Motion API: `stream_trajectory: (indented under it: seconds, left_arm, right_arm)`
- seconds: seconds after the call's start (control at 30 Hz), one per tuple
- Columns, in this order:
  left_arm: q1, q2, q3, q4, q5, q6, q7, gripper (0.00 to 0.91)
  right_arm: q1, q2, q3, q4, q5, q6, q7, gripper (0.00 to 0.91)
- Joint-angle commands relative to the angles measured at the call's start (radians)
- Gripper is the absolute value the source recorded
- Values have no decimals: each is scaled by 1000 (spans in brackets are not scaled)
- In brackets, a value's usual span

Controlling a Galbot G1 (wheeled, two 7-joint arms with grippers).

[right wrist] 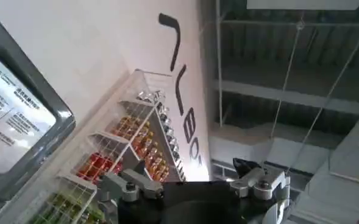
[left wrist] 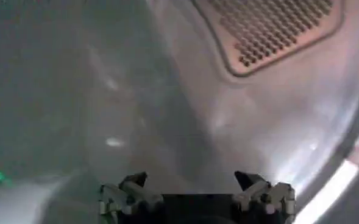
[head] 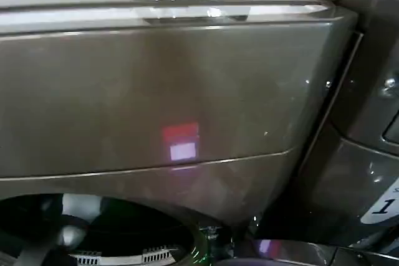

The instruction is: Grasp the clothes from the dryer.

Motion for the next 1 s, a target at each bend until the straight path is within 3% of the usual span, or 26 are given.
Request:
stream_trajectory:
  seconds: [0.03, 0.53, 1.0]
  left_arm:
    - [-109, -16, 89, 222, 213, -114, 241, 907]
    - [-174, -10, 194, 318, 315, -304, 500, 907]
    - [-171, 37, 279, 324, 265, -410, 650, 907]
  right_arm:
    - [6, -1, -7, 3, -2, 1, -1, 907]
    - [4, 0, -7, 2, -6, 0, -5, 907]
    - [-5, 4, 2, 8, -1, -1, -5, 907]
